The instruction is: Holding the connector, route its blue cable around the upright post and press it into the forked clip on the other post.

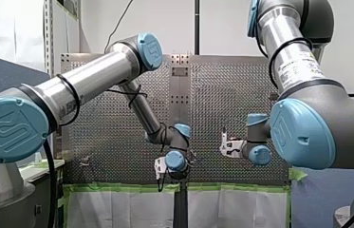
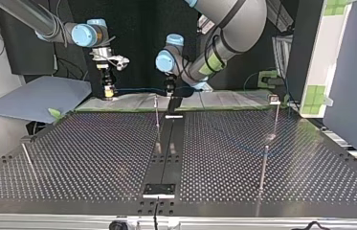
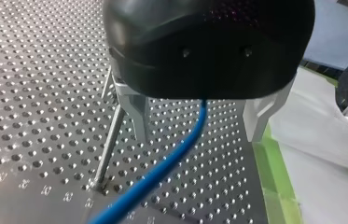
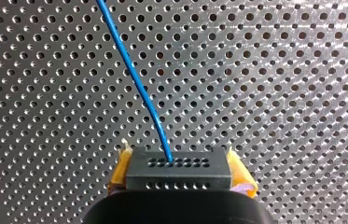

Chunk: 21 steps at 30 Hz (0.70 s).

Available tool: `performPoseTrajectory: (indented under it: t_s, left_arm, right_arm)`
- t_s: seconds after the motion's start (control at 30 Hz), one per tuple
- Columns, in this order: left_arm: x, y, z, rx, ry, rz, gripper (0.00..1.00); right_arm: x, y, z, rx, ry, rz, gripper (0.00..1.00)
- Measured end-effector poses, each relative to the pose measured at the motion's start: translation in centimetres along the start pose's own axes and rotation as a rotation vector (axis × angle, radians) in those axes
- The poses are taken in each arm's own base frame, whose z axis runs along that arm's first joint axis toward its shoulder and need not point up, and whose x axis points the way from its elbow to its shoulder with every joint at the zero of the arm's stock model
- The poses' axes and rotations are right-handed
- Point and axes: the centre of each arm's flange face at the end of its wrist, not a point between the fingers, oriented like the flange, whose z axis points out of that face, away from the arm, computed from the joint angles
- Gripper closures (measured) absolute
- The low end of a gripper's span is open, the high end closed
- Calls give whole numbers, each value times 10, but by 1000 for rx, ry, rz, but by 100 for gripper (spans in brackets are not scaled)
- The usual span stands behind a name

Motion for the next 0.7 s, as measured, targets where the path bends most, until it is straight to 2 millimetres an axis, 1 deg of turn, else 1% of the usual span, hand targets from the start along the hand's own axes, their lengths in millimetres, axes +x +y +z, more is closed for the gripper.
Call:
performPoseTrajectory:
  t_s: [0.23, 0.27, 0.3, 0.33, 0.37, 0.4, 0.43, 0.47, 0.5, 0.53, 0.57, 0.6, 0.7]
  left_arm:
    - [-1, 3, 0, -21, 3, 13, 0]
    - [0, 4, 0, -27, 3, 16, 7]
    - [0, 4, -1, -33, 3, 21, 18]
    - [0, 4, -1, -39, 2, 25, 18]
    - [0, 5, -1, -46, 2, 28, 36]
    - [0, 6, -2, -55, 1, 31, 47]
    - [0, 6, -2, -63, 0, 33, 47]
    - [0, 7, -2, -69, -1, 35, 65]
    - [-1, 7, -3, -78, -3, 39, 75]
    - [-1, 8, -3, -84, -4, 42, 75]
    - [-1, 8, -3, -89, -5, 45, 84]
    - [-1, 8, -3, -92, -5, 51, 98]
    - [-1, 8, -4, -94, -4, 70, 98]
  right_arm:
    - [0, 0, 0, 2, 0, 0, 100]
    - [0, 0, 0, 2, 0, 1, 100]
    - [0, 0, 0, 2, 0, 1, 100]
    - [0, 0, 0, 2, 0, 1, 100]
    - [0, 0, 0, 2, 0, 1, 100]
    - [0, 0, 0, 2, 0, 1, 100]
    - [0, 0, 0, 2, 0, 2, 100]
    - [0, 0, 0, 2, 0, 2, 100]
    - [0, 0, 0, 2, 0, 2, 100]
    - [0, 0, 0, 3, 1, 2, 100]
    - [0, 0, 0, 3, 1, 3, 100]
    - [0, 0, 0, 3, 0, 3, 100]
    - [0, 0, 0, 3, 0, 3, 100]
